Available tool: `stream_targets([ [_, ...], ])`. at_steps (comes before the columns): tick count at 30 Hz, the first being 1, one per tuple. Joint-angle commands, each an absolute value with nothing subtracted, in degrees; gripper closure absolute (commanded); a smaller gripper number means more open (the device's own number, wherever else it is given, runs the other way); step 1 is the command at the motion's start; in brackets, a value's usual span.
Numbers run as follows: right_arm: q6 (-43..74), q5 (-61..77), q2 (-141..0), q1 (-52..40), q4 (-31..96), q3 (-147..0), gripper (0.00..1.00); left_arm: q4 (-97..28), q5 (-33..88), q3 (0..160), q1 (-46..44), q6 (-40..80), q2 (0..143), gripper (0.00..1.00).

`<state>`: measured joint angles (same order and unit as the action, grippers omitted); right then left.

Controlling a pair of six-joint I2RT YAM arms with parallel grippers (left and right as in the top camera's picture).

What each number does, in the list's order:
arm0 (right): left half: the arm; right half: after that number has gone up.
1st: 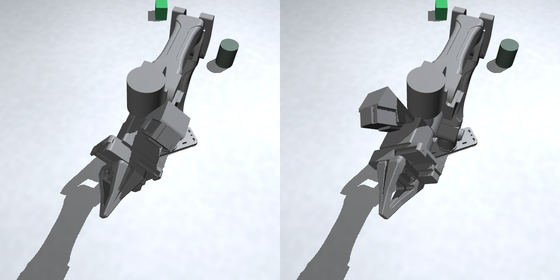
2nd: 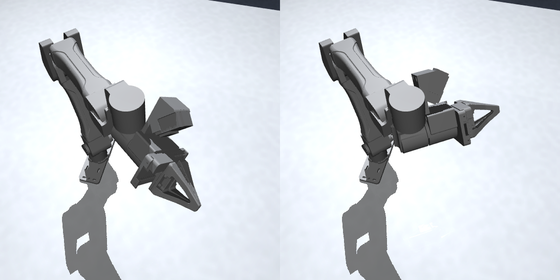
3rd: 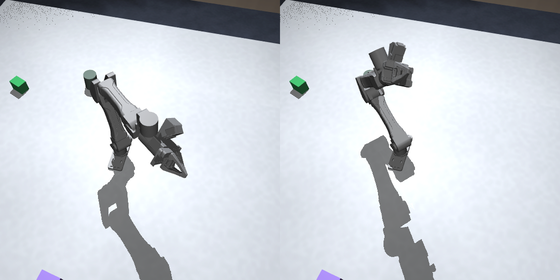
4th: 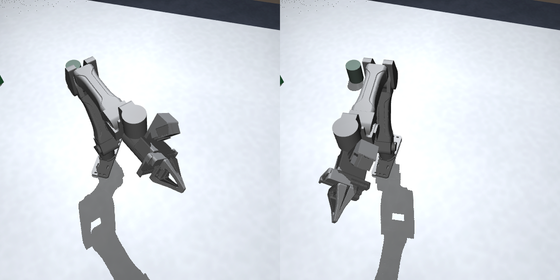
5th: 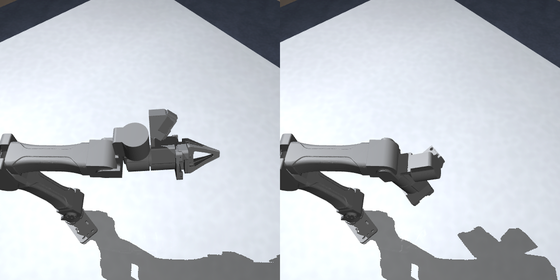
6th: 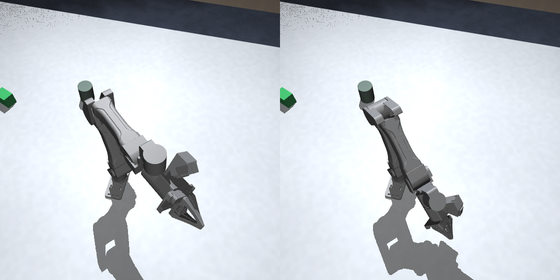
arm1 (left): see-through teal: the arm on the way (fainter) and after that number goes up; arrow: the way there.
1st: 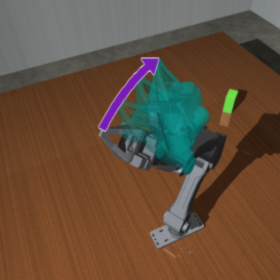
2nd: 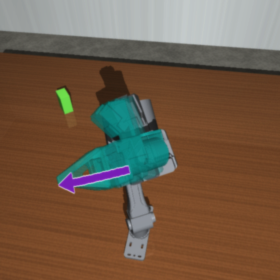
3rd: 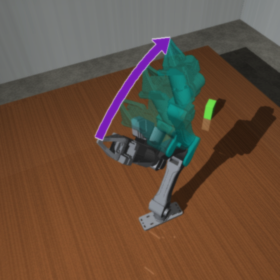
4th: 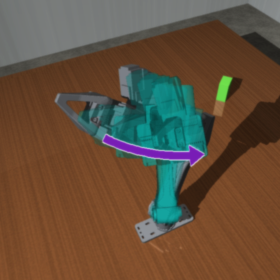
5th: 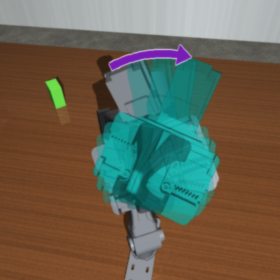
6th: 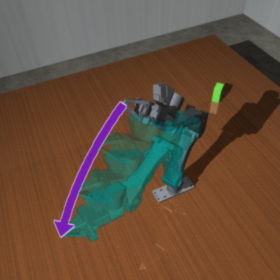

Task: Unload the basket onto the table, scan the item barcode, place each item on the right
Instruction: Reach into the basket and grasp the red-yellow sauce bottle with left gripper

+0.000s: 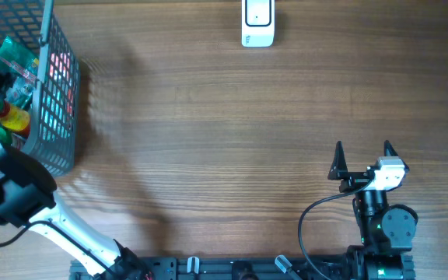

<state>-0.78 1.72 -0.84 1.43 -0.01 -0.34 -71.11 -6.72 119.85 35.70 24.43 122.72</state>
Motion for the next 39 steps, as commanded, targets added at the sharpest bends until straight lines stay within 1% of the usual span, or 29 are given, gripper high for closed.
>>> stream_targets([
  [1,-1.5,2.7,-0.6,1.1,-0.1,-0.3,0.0,-70.4,-4.5,120.6,35.8,24.0,123.2,0.13],
  [5,-1.5,2.7,-0.6,1.1,-0.1,-0.3,0.0,-70.3,-4.5,120.6,35.8,24.0,123.5,0.15],
  [9,-1.5,2.7,-0.6,1.1,-0.1,-0.3,0.0,-70.5,-4.5,120.6,35.7,24.0,124.2,0.27],
  [11,-1.5,2.7,-0.6,1.1,-0.1,-0.3,0.0,-71.0,-4.5,120.6,35.7,24.0,124.5,0.28],
  [13,-1.5,2.7,-0.6,1.1,-0.1,-0.3,0.0,-71.8,-4.5,120.4,35.7,24.0,124.8,0.32],
  [15,-1.5,2.7,-0.6,1.1,-0.1,-0.3,0.0,-72.3,-4.5,120.2,35.7,23.9,124.8,0.38],
  [19,-1.5,2.7,-0.6,1.1,-0.1,-0.3,0.0,-73.9,-4.5,120.2,35.8,24.0,124.8,0.53],
  [21,-1.5,2.7,-0.6,1.1,-0.1,-0.3,0.0,-74.6,-4.5,120.2,35.8,24.0,124.8,0.57],
  [22,-1.5,2.7,-0.6,1.1,-0.1,-0.3,0.0,-75.1,-4.5,120.2,35.8,24.0,124.5,0.64],
  [23,-1.5,2.7,-0.6,1.1,-0.1,-0.3,0.0,-75.1,-4.5,120.2,35.9,24.0,124.4,0.66],
  [32,-1.5,2.7,-0.6,1.1,-0.1,-0.3,0.0,-75.0,-4.5,121.3,35.9,24.1,118.3,0.62],
  [39,-1.5,2.7,-0.6,1.1,-0.1,-0.3,0.0,-74.6,-4.5,125.1,35.9,26.4,109.3,0.63],
])
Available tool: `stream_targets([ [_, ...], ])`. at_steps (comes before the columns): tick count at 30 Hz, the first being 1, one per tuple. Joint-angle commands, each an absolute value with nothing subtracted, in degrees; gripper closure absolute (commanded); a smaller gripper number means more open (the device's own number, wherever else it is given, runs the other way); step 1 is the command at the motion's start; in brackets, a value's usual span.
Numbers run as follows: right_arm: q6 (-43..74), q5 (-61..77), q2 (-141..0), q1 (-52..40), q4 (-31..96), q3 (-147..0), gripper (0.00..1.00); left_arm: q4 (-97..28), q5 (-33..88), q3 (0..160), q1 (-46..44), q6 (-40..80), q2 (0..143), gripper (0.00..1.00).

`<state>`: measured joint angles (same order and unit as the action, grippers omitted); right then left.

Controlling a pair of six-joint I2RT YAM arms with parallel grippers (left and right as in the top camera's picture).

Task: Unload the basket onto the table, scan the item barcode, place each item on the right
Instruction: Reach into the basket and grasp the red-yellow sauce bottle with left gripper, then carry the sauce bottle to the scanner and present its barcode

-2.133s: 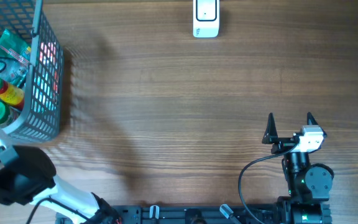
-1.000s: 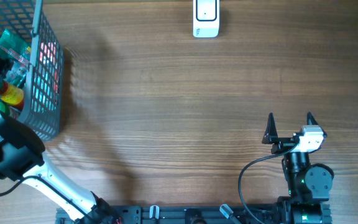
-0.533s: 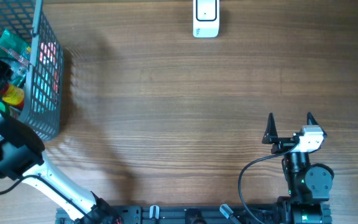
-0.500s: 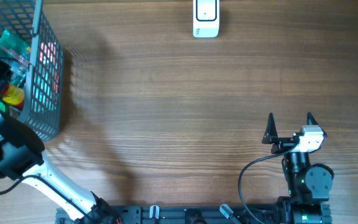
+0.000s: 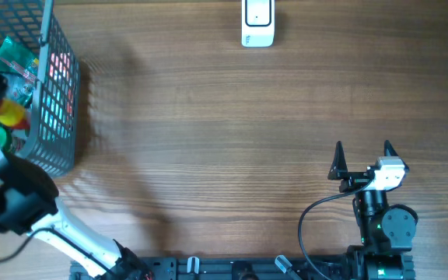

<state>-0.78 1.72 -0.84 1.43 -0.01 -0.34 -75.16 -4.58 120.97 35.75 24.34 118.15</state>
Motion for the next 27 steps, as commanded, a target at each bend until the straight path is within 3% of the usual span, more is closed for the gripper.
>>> stream_targets([
  [1,-1.5,2.7,-0.6,1.1,-0.1,-0.3,0.0,-74.4,-4.5,125.4,35.9,27.7,107.6,0.63],
  [4,-1.5,2.7,-0.6,1.1,-0.1,-0.3,0.0,-73.1,-1.7,125.8,35.9,30.6,102.1,0.63],
  [10,-1.5,2.7,-0.6,1.1,-0.1,-0.3,0.0,-66.6,14.8,125.8,35.3,33.4,89.8,0.63],
  [14,-1.5,2.7,-0.6,1.1,-0.1,-0.3,0.0,-65.1,23.1,125.8,30.9,35.0,83.8,0.63],
  [20,-1.5,2.7,-0.6,1.1,-0.1,-0.3,0.0,-71.7,23.5,125.3,10.6,31.9,82.5,0.63],
  [27,-1.5,2.7,-0.6,1.1,-0.1,-0.3,0.0,-77.5,8.5,123.4,-15.3,31.7,91.6,0.63],
])
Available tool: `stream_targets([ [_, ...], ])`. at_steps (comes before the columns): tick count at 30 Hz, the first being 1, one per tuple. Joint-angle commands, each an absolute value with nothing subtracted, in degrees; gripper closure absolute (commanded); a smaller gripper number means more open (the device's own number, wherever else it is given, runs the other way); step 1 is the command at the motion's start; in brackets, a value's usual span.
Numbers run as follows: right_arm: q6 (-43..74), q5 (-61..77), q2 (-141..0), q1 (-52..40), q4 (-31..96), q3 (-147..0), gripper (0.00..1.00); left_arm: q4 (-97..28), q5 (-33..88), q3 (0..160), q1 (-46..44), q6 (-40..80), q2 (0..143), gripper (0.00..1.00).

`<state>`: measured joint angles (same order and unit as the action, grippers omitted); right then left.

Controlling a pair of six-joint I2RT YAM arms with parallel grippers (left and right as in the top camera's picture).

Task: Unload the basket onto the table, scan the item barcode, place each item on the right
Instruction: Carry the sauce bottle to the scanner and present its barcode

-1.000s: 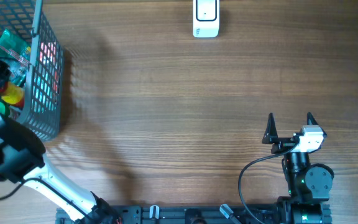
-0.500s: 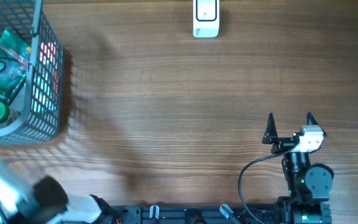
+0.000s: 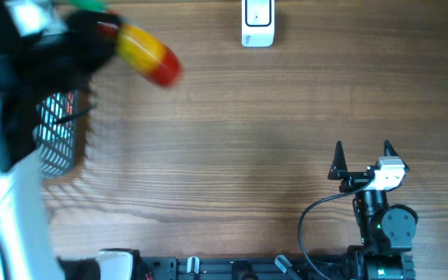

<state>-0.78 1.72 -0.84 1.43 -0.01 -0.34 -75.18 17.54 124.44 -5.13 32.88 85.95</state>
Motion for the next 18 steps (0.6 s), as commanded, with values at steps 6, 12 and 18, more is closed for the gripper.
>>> stream_targets([
  [6,-1.5,2.7,-0.6,1.1,-0.1,-0.3,0.0,-83.0,-5.1,123.3,-27.6,31.7,103.7,0.66],
  [12,-1.5,2.7,-0.6,1.1,-0.1,-0.3,0.0,-80.2,-9.6,123.3,-32.6,33.8,112.8,0.73],
  [18,-1.5,2.7,-0.6,1.1,-0.1,-0.3,0.0,-77.7,-9.5,123.3,-34.3,35.4,116.3,0.73],
])
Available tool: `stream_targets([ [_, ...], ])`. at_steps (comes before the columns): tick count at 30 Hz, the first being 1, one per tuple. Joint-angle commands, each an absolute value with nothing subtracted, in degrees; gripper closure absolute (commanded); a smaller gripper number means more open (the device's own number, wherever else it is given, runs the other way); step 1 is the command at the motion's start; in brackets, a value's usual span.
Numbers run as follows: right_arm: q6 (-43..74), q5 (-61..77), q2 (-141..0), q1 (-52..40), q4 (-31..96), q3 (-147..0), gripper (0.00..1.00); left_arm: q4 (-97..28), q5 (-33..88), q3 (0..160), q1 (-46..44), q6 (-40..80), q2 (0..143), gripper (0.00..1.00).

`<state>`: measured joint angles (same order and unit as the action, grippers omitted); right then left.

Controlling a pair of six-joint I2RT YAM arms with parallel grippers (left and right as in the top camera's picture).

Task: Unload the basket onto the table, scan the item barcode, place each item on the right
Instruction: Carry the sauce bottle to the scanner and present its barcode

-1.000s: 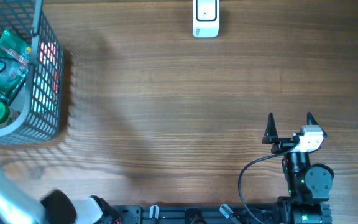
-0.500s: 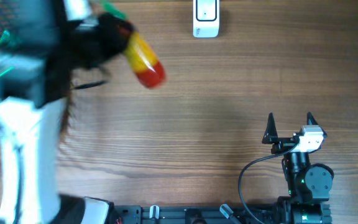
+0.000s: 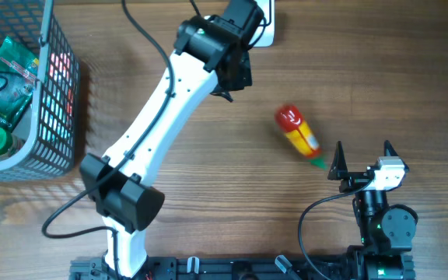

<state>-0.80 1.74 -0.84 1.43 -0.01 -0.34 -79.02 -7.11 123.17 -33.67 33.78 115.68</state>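
A red and yellow bottle with a green cap (image 3: 297, 131) lies on its side on the wooden table, right of centre, cap pointing toward my right gripper. My left gripper (image 3: 230, 82) hangs at the back centre, well apart from the bottle and holding nothing. Its arm covers part of the white barcode scanner (image 3: 264, 29) at the far edge. My right gripper (image 3: 362, 155) stands open near the front right, its left fingertip just beside the bottle's cap.
A grey wire basket (image 3: 53, 101) at the far left holds a green packet (image 3: 2, 74), a green-capped item and something red. The left arm's white links run diagonally from the front left to the back centre.
My left gripper was over the basket's right side, shut on the bottle. Now it is in front of the scanner and the bottle lies loose on the table, right of centre.
My left arm first reached down into the basket among the items. It then held the red and yellow bottle above the basket. The bottle has since been let go and lies near my right gripper, which has not moved.
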Motion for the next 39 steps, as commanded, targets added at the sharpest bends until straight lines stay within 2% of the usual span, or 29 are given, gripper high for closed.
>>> stream_targets([
  [1,-1.5,2.7,-0.6,1.1,-0.1,-0.3,0.0,-76.8,-9.1,123.3,-34.4,35.4,116.6,0.72],
  [12,-1.5,2.7,-0.6,1.1,-0.1,-0.3,0.0,-67.7,-2.5,121.3,-37.5,35.6,117.2,0.61],
  [18,-1.5,2.7,-0.6,1.1,-0.1,-0.3,0.0,-59.7,4.4,117.6,-39.2,40.2,117.9,0.49],
  [20,-1.5,2.7,-0.6,1.1,-0.1,-0.3,0.0,-55.8,9.5,116.1,-39.8,41.6,118.8,0.37],
  [24,-1.5,2.7,-0.6,1.1,-0.1,-0.3,0.0,-51.7,17.1,115.8,-41.6,41.8,122.0,0.01],
  [39,-1.5,2.7,-0.6,1.1,-0.1,-0.3,0.0,-46.7,21.3,115.8,-48.5,47.2,133.8,0.0],
])
